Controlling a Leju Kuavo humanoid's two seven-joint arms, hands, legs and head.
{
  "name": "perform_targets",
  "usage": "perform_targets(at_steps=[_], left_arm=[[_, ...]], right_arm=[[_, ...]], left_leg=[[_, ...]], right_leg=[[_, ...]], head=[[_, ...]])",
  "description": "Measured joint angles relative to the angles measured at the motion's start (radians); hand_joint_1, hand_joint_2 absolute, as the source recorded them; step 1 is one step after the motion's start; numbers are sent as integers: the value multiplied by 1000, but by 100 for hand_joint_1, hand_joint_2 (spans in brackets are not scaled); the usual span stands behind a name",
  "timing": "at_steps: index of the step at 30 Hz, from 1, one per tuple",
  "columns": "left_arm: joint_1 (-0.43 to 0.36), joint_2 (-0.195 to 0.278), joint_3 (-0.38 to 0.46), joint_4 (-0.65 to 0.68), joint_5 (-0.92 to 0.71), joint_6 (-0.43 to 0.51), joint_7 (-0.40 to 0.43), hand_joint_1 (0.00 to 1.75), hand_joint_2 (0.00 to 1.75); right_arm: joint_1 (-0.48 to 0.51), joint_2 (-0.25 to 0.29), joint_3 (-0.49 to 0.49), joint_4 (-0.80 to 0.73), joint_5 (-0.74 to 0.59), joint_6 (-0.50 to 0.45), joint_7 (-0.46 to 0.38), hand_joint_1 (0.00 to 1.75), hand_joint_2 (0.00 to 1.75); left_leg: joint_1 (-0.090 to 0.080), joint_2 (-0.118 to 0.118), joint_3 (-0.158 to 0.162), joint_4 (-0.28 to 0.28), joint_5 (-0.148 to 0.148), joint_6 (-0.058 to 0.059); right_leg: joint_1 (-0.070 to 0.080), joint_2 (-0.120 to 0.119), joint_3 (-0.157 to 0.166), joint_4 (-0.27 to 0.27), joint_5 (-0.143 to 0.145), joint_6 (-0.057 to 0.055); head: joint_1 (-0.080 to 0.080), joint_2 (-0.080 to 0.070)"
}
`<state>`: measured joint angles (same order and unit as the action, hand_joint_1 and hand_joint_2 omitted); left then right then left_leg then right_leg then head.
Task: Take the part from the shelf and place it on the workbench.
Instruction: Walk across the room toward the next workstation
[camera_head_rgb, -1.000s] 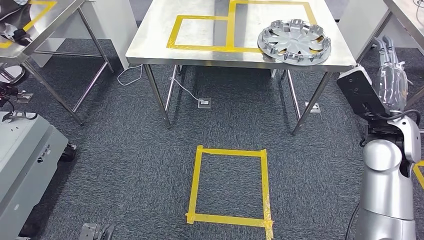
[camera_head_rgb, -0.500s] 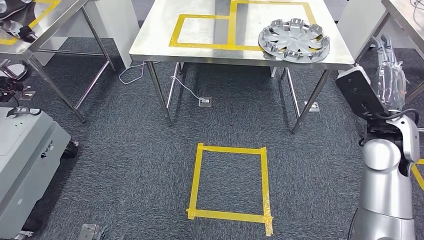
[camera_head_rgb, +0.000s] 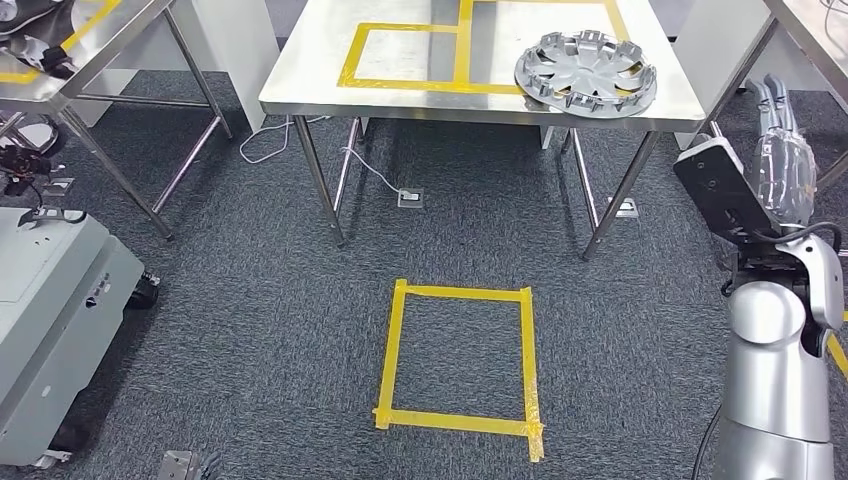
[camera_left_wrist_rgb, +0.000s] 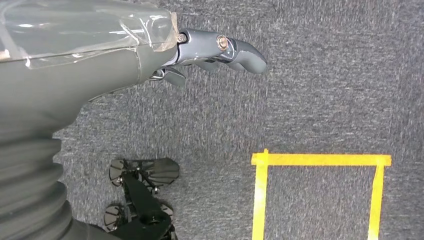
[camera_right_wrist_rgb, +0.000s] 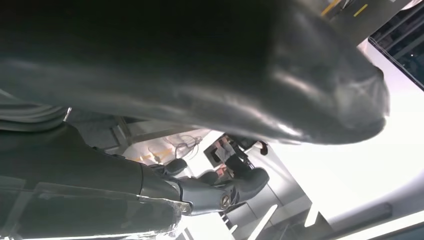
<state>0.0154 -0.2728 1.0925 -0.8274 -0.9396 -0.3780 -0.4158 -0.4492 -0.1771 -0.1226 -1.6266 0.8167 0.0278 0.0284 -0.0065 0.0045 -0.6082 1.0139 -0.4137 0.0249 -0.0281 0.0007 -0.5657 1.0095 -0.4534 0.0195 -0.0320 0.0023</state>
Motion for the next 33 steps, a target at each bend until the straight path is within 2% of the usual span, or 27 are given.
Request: perform_targets(at_steps=[2, 5, 6, 7, 8, 9, 11, 12, 14, 16, 17, 18, 20, 21, 22, 23, 24, 25, 26, 27, 29, 31, 33], left_arm=[[1, 0, 0, 0, 0, 0, 0, 0, 175], [2, 0, 0, 0, 0, 0, 0, 0, 175], [3, 0, 0, 0, 0, 0, 0, 0, 175], [3, -1, 0, 0, 0, 0, 1, 0, 175], [3, -1, 0, 0, 0, 0, 1, 0, 175], [3, -1, 0, 0, 0, 0, 2, 0, 175], [3, 1, 0, 0, 0, 1, 2, 0, 175], [3, 2, 0, 0, 0, 1, 3, 0, 175], [3, 2, 0, 0, -1, 3, 3, 0, 175], [2, 3, 0, 0, -1, 7, 3, 0, 175], [1, 3, 1, 0, -1, 8, 3, 0, 175], [0, 2, 1, 0, -2, 9, 4, 0, 175], [-1, 2, 1, 0, -2, 10, 9, 0, 175], [0, 2, 2, 1, -1, 10, 13, 0, 175], [0, 2, 2, 1, 0, 10, 16, 0, 175], [0, 2, -1, 1, 5, 11, 19, 0, 175], [-1, 3, -7, 2, 12, 13, 22, 0, 175], [-2, 4, -16, 2, 23, 17, 26, 0, 175], [-4, 5, -28, 2, 35, 22, 31, 0, 175], [-5, 8, -41, 3, 50, 27, 37, 0, 175], [-5, 14, -68, 6, 80, 40, 51, 0, 175], [-3, 21, -98, 13, 110, 52, 63, 0, 175], [0, 29, -126, 22, 137, 62, 74, 0, 175]], right_arm=[[-1, 0, 0, 0, 0, 0, 0, 0, 0], [0, 0, 0, 0, 0, 0, -1, 0, 0], [2, 0, 0, 0, 0, 0, -2, 0, 0], [4, 0, 0, 0, 0, 0, -2, 0, 0], [5, 0, 0, 0, 0, 0, -4, 0, 0], [5, 0, 0, 0, 0, 0, -5, 0, 0], [5, 0, 0, -1, 0, 0, -9, 0, 0], [5, 0, 0, -1, -1, 0, -10, 0, 0], [6, 1, 1, -2, -1, 0, -10, 0, 0], [7, 0, 2, -2, -1, 0, -11, 0, 87], [5, -1, 2, -2, -1, 0, -11, 0, 131], [3, -2, 3, -2, -1, 0, -11, 0, 175], [3, -3, 5, 1, -2, 2, -12, 0, 175], [4, -3, 6, 4, -7, 7, -14, 0, 175], [7, -3, 7, 13, -15, 14, -17, 0, 175], [11, -2, 8, 26, -27, 23, -19, 0, 175], [17, -2, 9, 45, -41, 30, -22, 0, 175], [26, -2, 10, 65, -54, 35, -23, 0, 175], [37, -1, 13, 86, -66, 36, -24, 0, 175], [50, 1, 16, 106, -79, 37, -24, 0, 175], [74, 5, 21, 147, -106, 36, -25, 0, 175], [96, 9, 25, 185, -131, 35, -25, 0, 175], [111, 15, 30, 215, -152, 35, -26, 0, 175]], left_leg=[[4, -1, -20, 46, -34, -12], [12, -1, -101, 235, -133, -27], [13, -1, -118, 279, -146, -29], [14, -1, -117, 285, -140, -28], [15, -1, -96, 249, -116, -26], [15, -2, -58, 181, -82, -20], [11, -6, 13, 48, -39, -7], [8, -7, 31, 12, -32, -2], [2, -7, 32, -1, -31, 4], [4, -5, 37, -22, -18, 14], [6, -4, 40, -33, -9, 20], [7, -3, 42, -42, -2, 25], [4, -2, 37, -43, 2, 30], [3, -2, 34, -42, 3, 30], [1, -2, 32, -40, 4, 30], [1, -2, 30, -38, 4, 30], [1, -2, 29, -34, 3, 29], [0, -3, 27, -29, 2, 26], [-3, -5, 24, -23, 0, 23], [-5, -6, 19, -18, -1, 19], [-8, -6, 11, -13, 0, 10], [-6, -5, 5, -7, -3, 1], [-1, -6, -19, 46, -41, -12]], right_leg=[[-5, 0, -2, -2, 6, -9], [-4, 0, -9, -2, 10, -17], [-3, 0, -10, -1, 12, -18], [-3, 0, -11, -1, 12, -18], [-2, 1, -11, -1, 13, -18], [-1, 1, -9, -1, 13, -18], [2, 2, -9, -2, 15, -14], [2, 2, -11, -3, 17, -10], [3, 2, -14, -7, 23, -1], [6, 1, -21, -3, 20, 7], [8, 1, -34, 19, 7, 7], [10, 1, -57, 64, -16, 4], [10, 1, -120, 199, -73, -3], [10, 1, -144, 253, -89, -1], [9, 0, -150, 270, -90, 4], [8, 0, -135, 244, -74, 11], [7, -1, -99, 179, -47, 19], [6, -3, -60, 103, -24, 22], [6, -3, -28, 41, -5, 20], [7, -4, -10, 4, 5, 15], [11, -2, -8, -6, 10, 1], [5, 0, -11, -5, 15, -8], [-2, 0, -12, -7, 19, -15]], head=[[-1, 0], [-1, 0], [-1, 0], [-1, 0], [-1, 0], [-1, 0], [0, 0], [-1, 0], [-1, 0], [2, 0], [4, 0], [6, 0], [8, 0], [8, 0], [8, 0], [8, 0], [8, 0], [8, 0], [8, 0], [7, 0], [6, 0], [6, 0], [3, 0]])
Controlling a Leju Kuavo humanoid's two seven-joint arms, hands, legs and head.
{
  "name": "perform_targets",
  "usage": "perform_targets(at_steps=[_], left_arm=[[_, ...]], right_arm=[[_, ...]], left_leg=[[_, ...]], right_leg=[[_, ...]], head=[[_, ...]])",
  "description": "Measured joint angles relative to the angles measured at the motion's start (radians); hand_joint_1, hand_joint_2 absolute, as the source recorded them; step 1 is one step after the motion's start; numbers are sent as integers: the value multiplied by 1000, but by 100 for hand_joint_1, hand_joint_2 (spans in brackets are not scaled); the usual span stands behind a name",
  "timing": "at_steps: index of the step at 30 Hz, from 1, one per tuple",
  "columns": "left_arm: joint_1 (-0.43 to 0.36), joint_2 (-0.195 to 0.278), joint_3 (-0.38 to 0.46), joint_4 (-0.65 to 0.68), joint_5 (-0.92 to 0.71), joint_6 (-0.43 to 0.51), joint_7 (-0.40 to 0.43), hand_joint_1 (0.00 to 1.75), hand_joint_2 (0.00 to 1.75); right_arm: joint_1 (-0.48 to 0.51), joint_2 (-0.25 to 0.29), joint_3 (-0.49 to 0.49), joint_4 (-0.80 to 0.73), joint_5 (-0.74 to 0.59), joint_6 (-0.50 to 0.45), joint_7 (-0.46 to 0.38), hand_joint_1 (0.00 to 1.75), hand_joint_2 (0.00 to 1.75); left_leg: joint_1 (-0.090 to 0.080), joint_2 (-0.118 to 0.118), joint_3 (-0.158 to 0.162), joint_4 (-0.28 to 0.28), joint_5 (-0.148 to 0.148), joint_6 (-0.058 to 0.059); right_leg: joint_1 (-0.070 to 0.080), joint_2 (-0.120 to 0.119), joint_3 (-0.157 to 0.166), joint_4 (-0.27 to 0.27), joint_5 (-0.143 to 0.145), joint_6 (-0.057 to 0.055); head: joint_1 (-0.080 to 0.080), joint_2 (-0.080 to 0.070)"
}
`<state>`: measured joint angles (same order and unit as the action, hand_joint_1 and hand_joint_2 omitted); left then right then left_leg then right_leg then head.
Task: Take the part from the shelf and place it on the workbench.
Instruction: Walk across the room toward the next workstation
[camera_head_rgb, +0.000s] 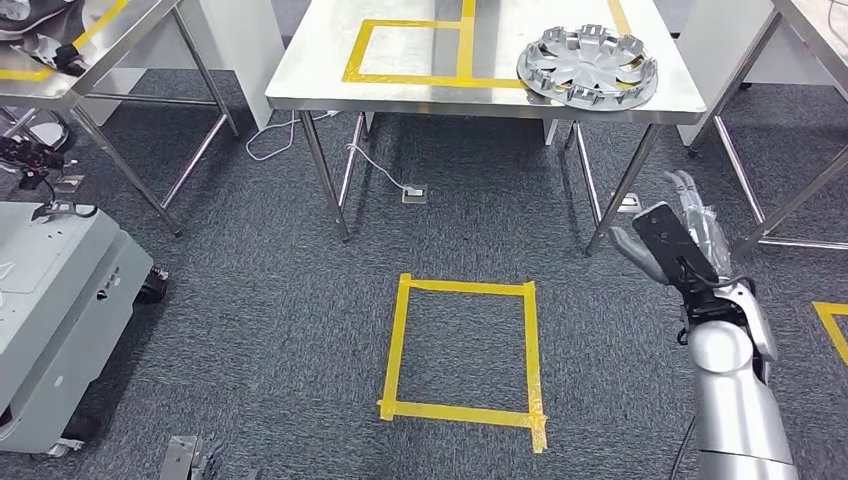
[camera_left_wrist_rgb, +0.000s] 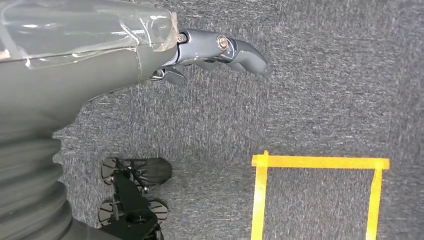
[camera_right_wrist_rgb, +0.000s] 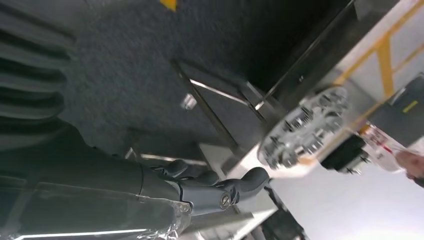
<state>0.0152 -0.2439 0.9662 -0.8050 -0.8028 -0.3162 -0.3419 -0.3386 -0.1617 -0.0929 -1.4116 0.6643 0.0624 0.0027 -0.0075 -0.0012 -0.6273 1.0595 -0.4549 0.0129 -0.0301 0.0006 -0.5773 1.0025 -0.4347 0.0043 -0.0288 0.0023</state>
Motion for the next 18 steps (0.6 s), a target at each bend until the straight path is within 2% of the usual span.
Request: perform_targets(at_steps=[2, 3, 5, 6, 7, 9, 10, 11, 14, 15, 16, 18], left_arm=[[4, 6, -21, 12, 21, 8, 9, 0, 175], [6, 7, -26, 16, 27, 11, 12, 0, 175], [7, 9, -31, 19, 32, 13, 15, 0, 175], [11, 11, -41, 27, 42, 17, 19, 0, 175], [21, 15, -63, 42, 62, 25, 28, 0, 175], [51, 31, -132, 90, 125, 49, 56, 0, 87], [65, 39, -165, 111, 155, 61, 68, 0, 44], [73, 46, -191, 128, 179, 70, 77, 0, 0], [87, 60, -251, 153, 231, 91, 99, 0, 0], [89, 64, -271, 158, 247, 98, 105, 0, 0], [89, 67, -290, 162, 263, 104, 110, 0, 0], [88, 74, -327, 169, 294, 116, 123, 0, 0]], right_arm=[[6, 6, 5, 23, -18, -1, -1, 0, 175], [7, 7, 7, 30, -24, -2, -1, 0, 175], [8, 8, 8, 36, -28, -2, -2, 0, 175], [14, 10, 9, 46, -36, -2, -1, 0, 175], [26, 13, 11, 62, -52, -3, -1, 0, 175], [53, 25, 18, 111, -104, -8, -1, 0, 175], [63, 30, 20, 133, -129, -11, -1, 0, 175], [69, 34, 21, 154, -148, -14, -1, 0, 175], [102, 44, 26, 205, -189, -19, -2, 0, 175], [115, 48, 28, 224, -203, -19, -2, 0, 175], [126, 49, 29, 245, -216, -20, -2, 0, 131], [153, 52, 30, 294, -243, -21, -2, 0, 44]], left_leg=[[6, 0, -39, 92, -54, -11], [8, 0, -52, 123, -70, -13], [9, 0, -60, 142, -78, -14], [10, 0, -73, 170, -86, -15], [10, 0, -77, 182, -82, -15], [8, -1, -21, 86, -36, -1], [5, -1, 18, 12, -7, 7], [2, -1, 48, -47, 9, 15], [-1, 0, 53, -63, 15, 27], [1, 1, 57, -73, 22, 33], [3, 3, 62, -83, 29, 39], [4, 3, 63, -90, 36, 45]], right_leg=[[1, 0, -2, 0, 2, -4], [1, 0, -2, 0, 2, -5], [2, 0, -3, 0, 2, -5], [2, 0, -3, 0, 2, -5], [4, 1, -4, 1, 2, -5], [9, 3, -4, 0, 3, -4], [11, 4, -5, 0, 4, -2], [12, 4, -6, -1, 5, 1], [11, 3, -8, -6, 9, 15], [11, 3, -14, 4, 1, 17], [11, 2, -30, 35, -17, 16], [10, 2, -89, 162, -77, 12]], head=[[-3, 0], [-3, 0], [-3, 0], [-3, 0], [-3, 0], [-3, 0], [-3, 0], [-2, 0], [-2, 0], [-2, 0], [-1, 0], [-1, 0]])
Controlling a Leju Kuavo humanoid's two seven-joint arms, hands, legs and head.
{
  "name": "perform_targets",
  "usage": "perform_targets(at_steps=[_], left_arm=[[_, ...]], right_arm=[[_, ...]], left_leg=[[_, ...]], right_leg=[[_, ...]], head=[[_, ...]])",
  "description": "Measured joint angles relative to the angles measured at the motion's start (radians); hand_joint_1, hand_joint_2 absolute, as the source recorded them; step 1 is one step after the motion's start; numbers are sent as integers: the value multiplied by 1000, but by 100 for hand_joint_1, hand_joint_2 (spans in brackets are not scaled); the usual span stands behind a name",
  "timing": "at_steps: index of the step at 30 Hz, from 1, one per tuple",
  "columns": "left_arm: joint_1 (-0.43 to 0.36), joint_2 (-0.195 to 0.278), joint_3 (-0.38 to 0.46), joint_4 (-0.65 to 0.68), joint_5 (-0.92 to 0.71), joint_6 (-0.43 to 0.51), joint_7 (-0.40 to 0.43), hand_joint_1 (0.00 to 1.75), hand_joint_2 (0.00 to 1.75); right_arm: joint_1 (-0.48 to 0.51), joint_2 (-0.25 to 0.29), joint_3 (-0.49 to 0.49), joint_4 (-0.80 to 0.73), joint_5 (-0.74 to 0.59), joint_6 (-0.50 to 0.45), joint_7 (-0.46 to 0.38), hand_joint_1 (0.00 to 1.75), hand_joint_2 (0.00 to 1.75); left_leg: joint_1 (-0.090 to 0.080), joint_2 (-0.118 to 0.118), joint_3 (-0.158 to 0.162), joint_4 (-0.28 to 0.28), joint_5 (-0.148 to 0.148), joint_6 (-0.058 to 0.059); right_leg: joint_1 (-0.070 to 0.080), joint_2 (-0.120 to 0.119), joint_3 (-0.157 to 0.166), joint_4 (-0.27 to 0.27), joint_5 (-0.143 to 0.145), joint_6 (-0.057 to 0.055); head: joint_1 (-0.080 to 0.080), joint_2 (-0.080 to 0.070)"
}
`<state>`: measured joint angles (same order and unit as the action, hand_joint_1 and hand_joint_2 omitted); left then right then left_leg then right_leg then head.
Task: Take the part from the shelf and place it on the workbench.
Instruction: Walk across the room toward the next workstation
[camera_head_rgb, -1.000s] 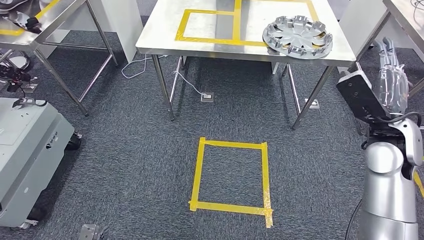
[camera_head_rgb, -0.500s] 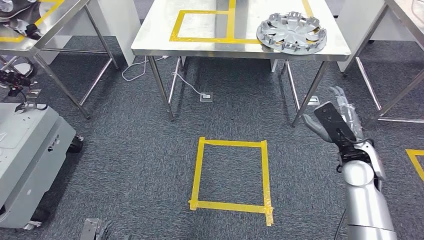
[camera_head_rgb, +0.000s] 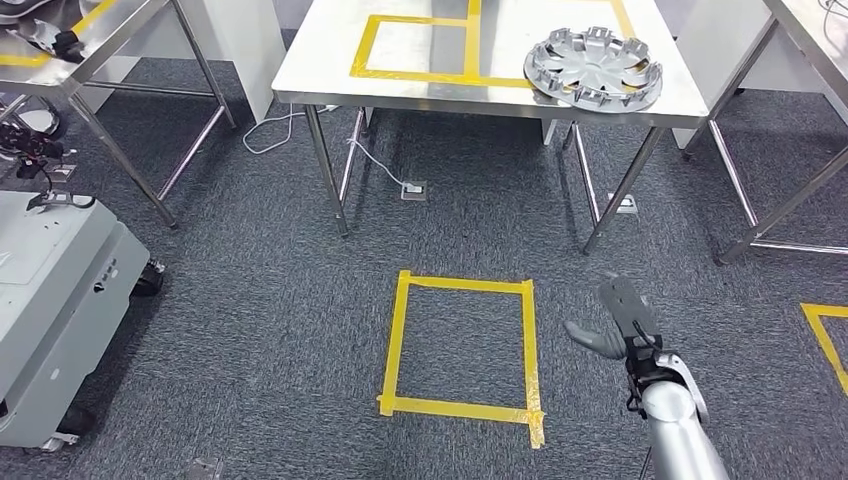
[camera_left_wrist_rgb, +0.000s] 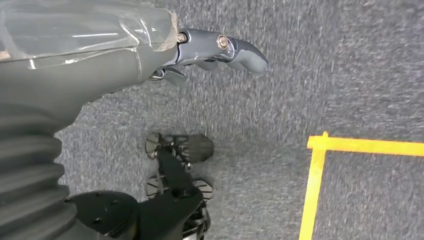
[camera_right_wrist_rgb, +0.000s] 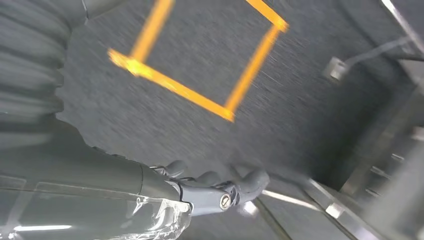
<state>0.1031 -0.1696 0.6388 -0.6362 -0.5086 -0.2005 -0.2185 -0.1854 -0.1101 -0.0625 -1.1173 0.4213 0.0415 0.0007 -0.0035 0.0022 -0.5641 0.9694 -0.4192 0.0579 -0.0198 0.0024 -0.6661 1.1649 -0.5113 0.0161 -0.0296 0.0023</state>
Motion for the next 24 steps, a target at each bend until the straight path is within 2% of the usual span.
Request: perform_targets(at_steps=[1, 2, 3, 4, 5, 6, 7, 8, 10, 12, 14, 16, 17, 18, 19, 22, 23, 24], left_arm=[[-1, 4, -18, 2, 15, 5, 7, 0, 0], [-1, 7, -35, 4, 29, 11, 13, 0, 0], [-4, 10, -50, 4, 41, 16, 18, 0, 0], [-8, 13, -66, 5, 55, 21, 24, 0, 0], [-13, 17, -82, 5, 68, 27, 29, 0, 0], [-19, 22, -98, 5, 82, 32, 35, 0, 0], [-25, 27, -117, 5, 97, 38, 41, 0, 0], [-29, 32, -136, 5, 112, 44, 47, 0, 0], [-31, 42, -173, 8, 142, 56, 61, 0, 0], [-26, 53, -211, 19, 174, 69, 74, 0, 0], [-14, 65, -251, 43, 208, 83, 89, 0, 0], [8, 73, -290, 80, 242, 96, 104, 0, 0], [23, 78, -309, 102, 258, 102, 112, 0, 0], [40, 82, -326, 125, 273, 108, 119, 0, 0], [59, 85, -343, 148, 287, 114, 125, 0, 0], [105, 102, -393, 216, 330, 131, 143, 0, 0], [116, 110, -412, 235, 346, 137, 150, 0, 0], [125, 116, -431, 250, 362, 143, 156, 0, 0]], right_arm=[[17, 2, 1, 26, -12, 0, 0, 0, 0], [36, 4, 2, 53, -24, -1, 1, 0, 0], [54, 6, 4, 77, -34, -2, 1, 0, 0], [71, 9, 6, 102, -45, -3, 1, 0, 0], [86, 11, 7, 127, -56, -4, 1, 0, 0], [99, 13, 8, 153, -67, -5, 1, 0, 0], [112, 17, 10, 180, -80, -7, 1, 0, 0], [127, 20, 11, 206, -92, -9, 1, 0, 0], [156, 28, 14, 254, -117, -12, 2, 0, 0], [179, 38, 17, 294, -143, -15, 2, 0, 0], [193, 47, 22, 326, -171, -17, 2, 0, 0], [197, 54, 25, 347, -199, -18, 1, 0, 0], [197, 58, 27, 355, -212, -19, 1, 0, 0], [196, 60, 29, 359, -225, -20, 1, 0, 0], [193, 63, 31, 361, -236, -21, 1, 0, 0], [181, 73, 35, 366, -272, -25, 0, 0, 0], [179, 77, 37, 373, -285, -27, 0, 0, 0], [180, 81, 38, 385, -298, -29, 0, 0, 0]], left_leg=[[-1, 0, -2, 0, 0, 0], [-2, 0, -2, 1, 0, 0], [-2, 0, -3, 2, 0, 0], [-2, -1, -3, 4, 0, -1], [-2, -1, -4, 8, -2, -3], [-4, -1, -5, 14, -5, -8], [-6, -1, -6, 20, -10, -14], [-9, -2, -8, 25, -13, -19], [-10, -2, -11, 29, -16, -28], [-7, -1, -15, 42, -26, -36], [-1, -2, -45, 115, -77, -48], [5, -2, -104, 249, -146, -59], [7, -2, -127, 301, -164, -61], [8, -2, -136, 320, -164, -61], [8, -2, -125, 299, -146, -59], [2, -2, -20, 97, -60, -39], [-1, -2, 3, 53, -48, -32], [-5, -2, 13, 35, -45, -28]], right_leg=[[-1, 0, -32, 71, -27, 1], [-1, 0, -52, 117, -41, 4], [-2, 0, -54, 124, -39, 11], [-3, -1, -34, 87, -22, 19], [-5, -2, 5, 15, 4, 27], [-5, -4, 44, -60, 28, 31], [-5, -5, 77, -120, 46, 27], [-4, -5, 96, -154, 56, 20], [-1, -3, 101, -163, 60, 3], [-4, -2, 101, -164, 63, -8], [-8, -2, 100, -165, 66, -18], [-6, -2, 99, -165, 65, -23], [-4, -2, 98, -165, 65, -24], [-3, -1, 98, -165, 65, -24], [-1, 0, 99, -165, 65, -24], [5, 3, 101, -166, 64, -22], [6, 3, 100, -166, 64, -20], [7, 2, 100, -167, 63, -17]], head=[[0, 0], [0, 0], [0, 0], [0, 0], [0, 0], [0, 0], [-1, 0], [-1, 0], [-2, 0], [-3, 0], [-5, 0], [-6, 0], [-6, 0], [-6, 0], [-6, 0], [-6, 0], [-6, 0], [-6, 0]])
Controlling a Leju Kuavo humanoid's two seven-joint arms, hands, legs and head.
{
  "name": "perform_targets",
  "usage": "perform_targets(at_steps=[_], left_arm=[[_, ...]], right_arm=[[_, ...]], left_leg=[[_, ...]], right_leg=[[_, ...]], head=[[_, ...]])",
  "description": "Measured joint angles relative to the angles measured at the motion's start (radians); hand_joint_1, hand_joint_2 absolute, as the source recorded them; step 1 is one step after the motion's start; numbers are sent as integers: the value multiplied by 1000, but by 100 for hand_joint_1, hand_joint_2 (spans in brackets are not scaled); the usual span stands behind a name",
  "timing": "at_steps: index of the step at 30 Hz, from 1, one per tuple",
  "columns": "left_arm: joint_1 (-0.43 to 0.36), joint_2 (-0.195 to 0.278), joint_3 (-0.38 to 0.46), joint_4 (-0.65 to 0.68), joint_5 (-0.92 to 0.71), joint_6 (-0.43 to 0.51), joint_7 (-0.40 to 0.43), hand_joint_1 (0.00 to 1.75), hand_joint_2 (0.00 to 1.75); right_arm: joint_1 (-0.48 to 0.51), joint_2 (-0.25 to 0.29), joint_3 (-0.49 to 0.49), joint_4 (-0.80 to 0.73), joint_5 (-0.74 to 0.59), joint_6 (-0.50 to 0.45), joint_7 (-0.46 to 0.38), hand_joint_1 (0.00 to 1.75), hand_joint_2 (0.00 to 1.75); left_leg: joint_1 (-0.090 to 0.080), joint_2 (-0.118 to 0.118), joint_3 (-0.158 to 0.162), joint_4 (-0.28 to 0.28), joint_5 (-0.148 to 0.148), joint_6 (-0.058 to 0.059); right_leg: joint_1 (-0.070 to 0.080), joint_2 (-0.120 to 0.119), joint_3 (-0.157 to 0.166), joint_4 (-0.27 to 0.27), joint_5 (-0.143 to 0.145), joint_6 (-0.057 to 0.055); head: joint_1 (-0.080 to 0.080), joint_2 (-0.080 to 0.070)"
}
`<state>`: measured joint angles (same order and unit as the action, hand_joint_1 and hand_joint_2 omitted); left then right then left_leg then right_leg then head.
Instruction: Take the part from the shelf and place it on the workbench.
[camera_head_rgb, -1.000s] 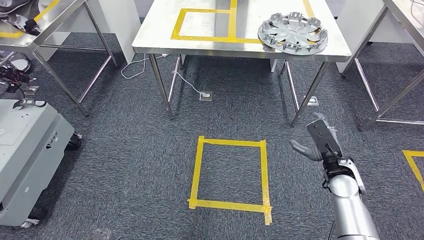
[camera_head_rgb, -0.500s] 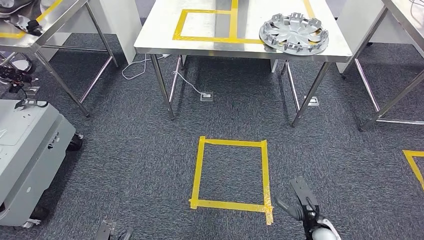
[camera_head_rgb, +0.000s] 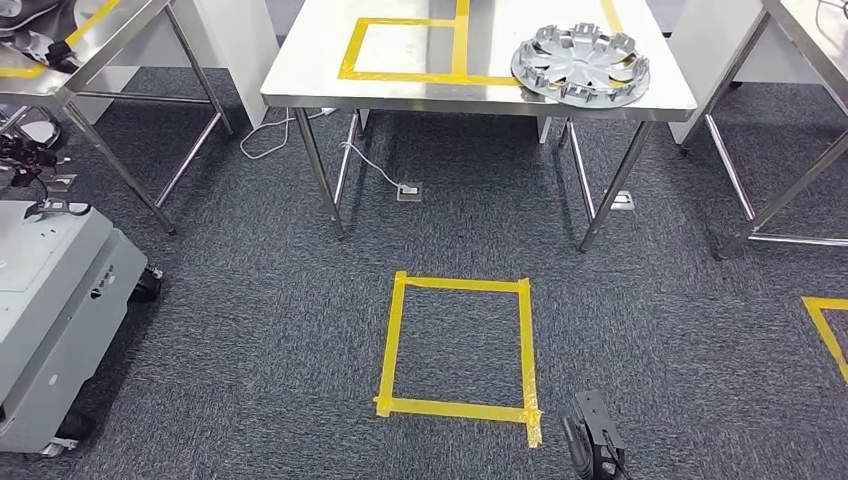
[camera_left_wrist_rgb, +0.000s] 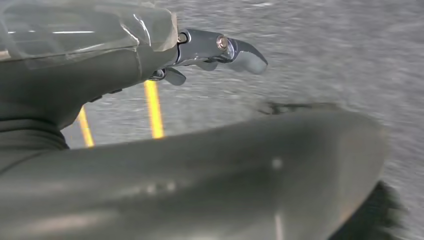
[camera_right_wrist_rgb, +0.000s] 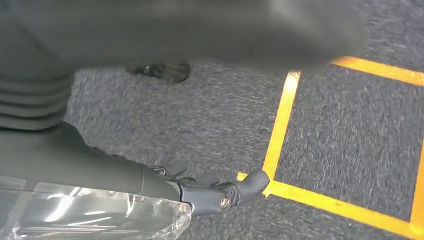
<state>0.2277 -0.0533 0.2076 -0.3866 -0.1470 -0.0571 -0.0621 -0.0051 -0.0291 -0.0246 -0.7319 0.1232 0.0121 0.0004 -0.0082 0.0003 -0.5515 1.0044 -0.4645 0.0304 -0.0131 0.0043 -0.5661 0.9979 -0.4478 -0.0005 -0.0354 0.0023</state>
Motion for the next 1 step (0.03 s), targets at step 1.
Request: perform_targets(at_steps=[1], left_arm=[[4, 3, -10, 7, 8, 3, 3, 0, 0]], right_arm=[[1, 2, 1, 7, -7, -1, 0, 0, 0]], left_leg=[[-2, 1, 0, 0, 0, 1]], right_leg=[[2, -1, -1, 0, 0, 2]], head=[[0, 0]])
